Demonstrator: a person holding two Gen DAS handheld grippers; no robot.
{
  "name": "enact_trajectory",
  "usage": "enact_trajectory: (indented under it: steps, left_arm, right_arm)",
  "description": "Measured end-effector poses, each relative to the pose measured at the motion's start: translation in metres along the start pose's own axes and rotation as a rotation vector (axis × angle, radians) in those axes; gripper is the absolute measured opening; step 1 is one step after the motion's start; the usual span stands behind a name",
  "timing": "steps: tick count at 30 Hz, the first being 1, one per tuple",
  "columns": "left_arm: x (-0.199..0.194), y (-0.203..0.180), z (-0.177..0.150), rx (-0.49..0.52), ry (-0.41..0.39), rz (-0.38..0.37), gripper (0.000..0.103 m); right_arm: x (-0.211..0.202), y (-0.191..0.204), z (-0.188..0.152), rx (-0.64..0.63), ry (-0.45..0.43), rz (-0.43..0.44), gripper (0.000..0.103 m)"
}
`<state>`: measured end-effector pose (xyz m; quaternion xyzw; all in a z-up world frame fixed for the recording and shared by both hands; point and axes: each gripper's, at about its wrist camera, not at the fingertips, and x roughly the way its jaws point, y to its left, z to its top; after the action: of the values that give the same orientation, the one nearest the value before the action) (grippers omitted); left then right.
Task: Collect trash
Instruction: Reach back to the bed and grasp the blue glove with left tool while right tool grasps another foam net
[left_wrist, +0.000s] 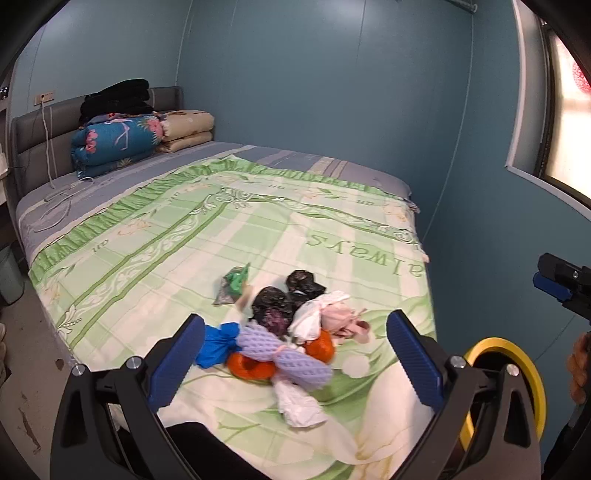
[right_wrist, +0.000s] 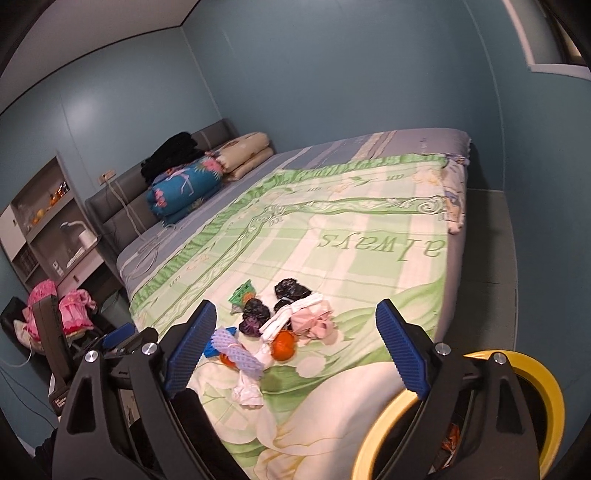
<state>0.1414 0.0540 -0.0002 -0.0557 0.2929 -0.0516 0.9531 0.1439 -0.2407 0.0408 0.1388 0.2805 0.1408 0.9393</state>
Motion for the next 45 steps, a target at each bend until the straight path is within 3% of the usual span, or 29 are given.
enact_trajectory:
  steps: [21, 31, 45]
  left_arm:
    - [0.060, 0.096, -0.029, -0.099, 0.118, 0.149, 0.095]
    - [0.107, 0.123, -0.052, -0.121, 0.219, 0.165, 0.095]
    - [0.162, 0.144, -0.061, -0.117, 0.305, 0.148, 0.095]
  right_arm:
    - [0.119, 0.061, -0.026, -0.098, 0.203, 0.109, 0.085]
    - [0.184, 0.075, -0.053, -0.148, 0.332, 0.112, 0.085]
    - [0.243, 0.097, -0.080, -0.277, 0.460, 0.121, 0.083]
